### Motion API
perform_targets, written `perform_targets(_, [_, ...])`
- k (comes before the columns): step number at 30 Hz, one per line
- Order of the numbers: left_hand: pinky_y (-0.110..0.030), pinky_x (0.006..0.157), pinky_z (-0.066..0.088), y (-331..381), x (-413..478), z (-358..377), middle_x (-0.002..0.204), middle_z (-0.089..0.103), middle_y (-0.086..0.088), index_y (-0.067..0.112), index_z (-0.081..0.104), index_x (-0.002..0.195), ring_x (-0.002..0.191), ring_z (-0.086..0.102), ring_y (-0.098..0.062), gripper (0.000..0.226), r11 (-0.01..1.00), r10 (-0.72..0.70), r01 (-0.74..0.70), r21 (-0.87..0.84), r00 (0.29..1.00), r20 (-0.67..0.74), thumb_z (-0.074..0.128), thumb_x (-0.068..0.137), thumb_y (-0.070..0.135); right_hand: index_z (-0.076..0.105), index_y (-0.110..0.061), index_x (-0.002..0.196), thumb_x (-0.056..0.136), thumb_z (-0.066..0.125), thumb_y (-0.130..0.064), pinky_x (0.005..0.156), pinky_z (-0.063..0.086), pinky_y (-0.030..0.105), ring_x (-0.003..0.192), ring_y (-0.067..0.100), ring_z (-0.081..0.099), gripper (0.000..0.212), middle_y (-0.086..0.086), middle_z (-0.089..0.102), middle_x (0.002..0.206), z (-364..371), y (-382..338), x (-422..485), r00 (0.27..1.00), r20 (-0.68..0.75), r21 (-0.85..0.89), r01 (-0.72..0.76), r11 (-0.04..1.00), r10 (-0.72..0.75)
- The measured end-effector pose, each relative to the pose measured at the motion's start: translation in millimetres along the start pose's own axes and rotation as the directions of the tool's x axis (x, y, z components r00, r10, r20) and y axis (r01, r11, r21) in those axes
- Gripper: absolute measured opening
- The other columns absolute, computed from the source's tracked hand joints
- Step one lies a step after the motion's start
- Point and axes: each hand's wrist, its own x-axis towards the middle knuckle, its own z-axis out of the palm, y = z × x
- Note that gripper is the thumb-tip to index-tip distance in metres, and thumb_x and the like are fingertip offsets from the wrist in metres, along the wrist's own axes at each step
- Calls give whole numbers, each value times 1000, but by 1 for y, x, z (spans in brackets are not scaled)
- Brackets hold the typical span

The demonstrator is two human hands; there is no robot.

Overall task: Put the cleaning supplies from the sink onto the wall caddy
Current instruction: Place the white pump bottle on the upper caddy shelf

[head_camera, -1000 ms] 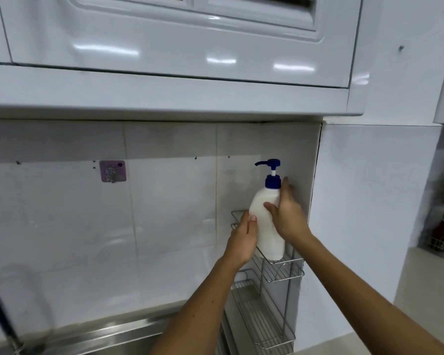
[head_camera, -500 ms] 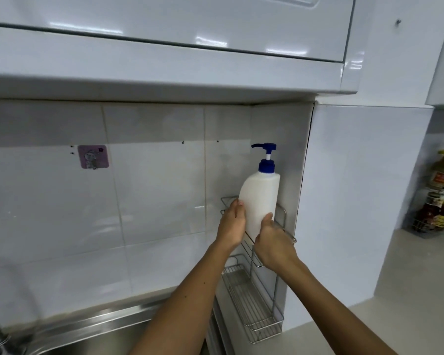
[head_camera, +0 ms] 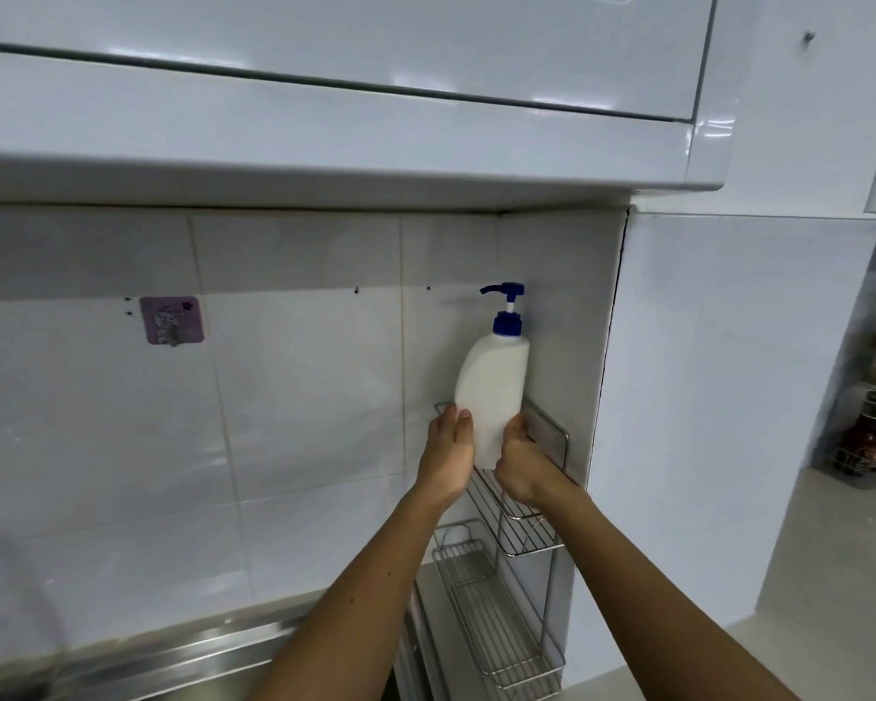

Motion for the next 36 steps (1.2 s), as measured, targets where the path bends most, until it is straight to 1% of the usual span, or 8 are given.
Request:
perform_targets(3, [-39,117,30,18,-12,-4,154,33,-7,21,29,149,134,43,-25,68,997,-25,25,70,1000,0,21,93,59,-21,3,145,92,38,-5,103,43,37,123,33,48,80,26,30,149,7,0,15,999,29,-39,20,999,-19])
perform_targets(6, [-29,117,19,16,-7,-5,161,18,-3,17,15,154,146,26,-21,56,992,-37,35,121,999,13,22,104,39,-22,0,146,94,35,-2,113,29,33,144,31,23,77,20,-12,159,17,0,28,995,92,-75,53,996,-46])
perform_targets(8, [-26,118,15,12,-1,-4,162,14,-2,16,13,154,148,21,-17,56,985,-17,12,172,1000,26,21,104,38,-20,-3,148,95,35,-1,117,21,32,148,28,9,76,17,-23,157,21,1,38,993,109,-93,63,994,-53])
perform_targets(13, [-25,117,13,7,3,-3,163,14,-3,14,14,154,148,19,-16,54,980,2,-8,201,1000,29,20,105,35,-19,-1,147,96,33,2,118,17,32,149,28,6,73,17,-19,158,24,5,53,993,118,-97,34,995,-22])
perform_targets(19, [-28,122,11,14,-8,-14,161,18,-1,16,13,155,148,21,-18,58,990,-24,15,141,997,67,20,103,42,-12,0,149,98,33,-6,111,30,33,140,32,30,68,21,6,159,20,5,46,996,83,-42,36,998,-32])
perform_targets(23, [-21,113,18,15,-32,-33,159,25,-1,20,17,154,146,26,-19,53,980,-3,-12,200,997,76,21,104,38,7,4,149,97,37,-10,107,34,35,135,37,38,62,25,27,153,16,-12,34,996,-90,33,20,999,-17])
perform_targets(30, [-29,120,13,-19,-76,-85,162,17,-5,13,14,155,149,19,-21,57,905,-30,26,424,1000,2,23,104,38,21,2,147,93,39,-11,115,28,49,143,31,22,58,18,26,154,42,-41,-8,904,-304,-429,152,891,-300])
perform_targets(36, [-43,121,23,-75,-109,-124,162,19,-2,20,14,154,148,24,-28,57,798,-91,90,595,995,-29,26,103,42,9,-2,151,95,37,-11,121,12,45,149,28,6,63,14,10,161,111,-50,-42,905,-171,-513,255,819,-389])
